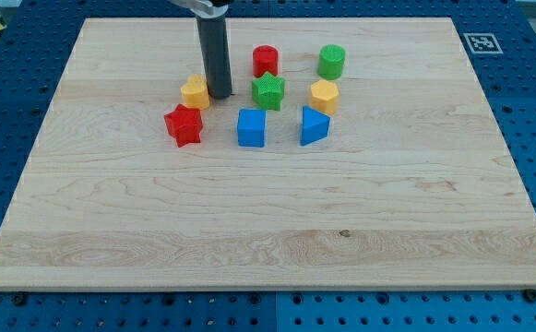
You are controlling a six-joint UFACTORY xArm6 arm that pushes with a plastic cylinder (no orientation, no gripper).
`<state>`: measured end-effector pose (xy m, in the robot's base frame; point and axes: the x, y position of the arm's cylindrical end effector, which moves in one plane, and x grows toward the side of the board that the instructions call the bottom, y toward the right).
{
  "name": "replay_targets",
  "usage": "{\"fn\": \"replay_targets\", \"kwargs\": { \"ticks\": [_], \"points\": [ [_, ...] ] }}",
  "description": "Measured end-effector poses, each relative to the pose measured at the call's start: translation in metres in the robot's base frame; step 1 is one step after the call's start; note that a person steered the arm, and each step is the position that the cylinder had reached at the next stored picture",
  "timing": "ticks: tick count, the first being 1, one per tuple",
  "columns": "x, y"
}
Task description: Push the yellow heart up a bit
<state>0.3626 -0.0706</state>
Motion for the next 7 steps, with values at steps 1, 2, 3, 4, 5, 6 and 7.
{"fn": "replay_targets", "kwargs": {
  "ticks": [1,2,3,4,5,6,7],
  "points": [
    [0.020,0.004],
    [0.029,0.004],
    [0.029,-0.002],
    [0.029,-0.016],
    [0.026,-0.020],
    [0.009,-0.020],
    [0.001,-0.020]
  ]
}}
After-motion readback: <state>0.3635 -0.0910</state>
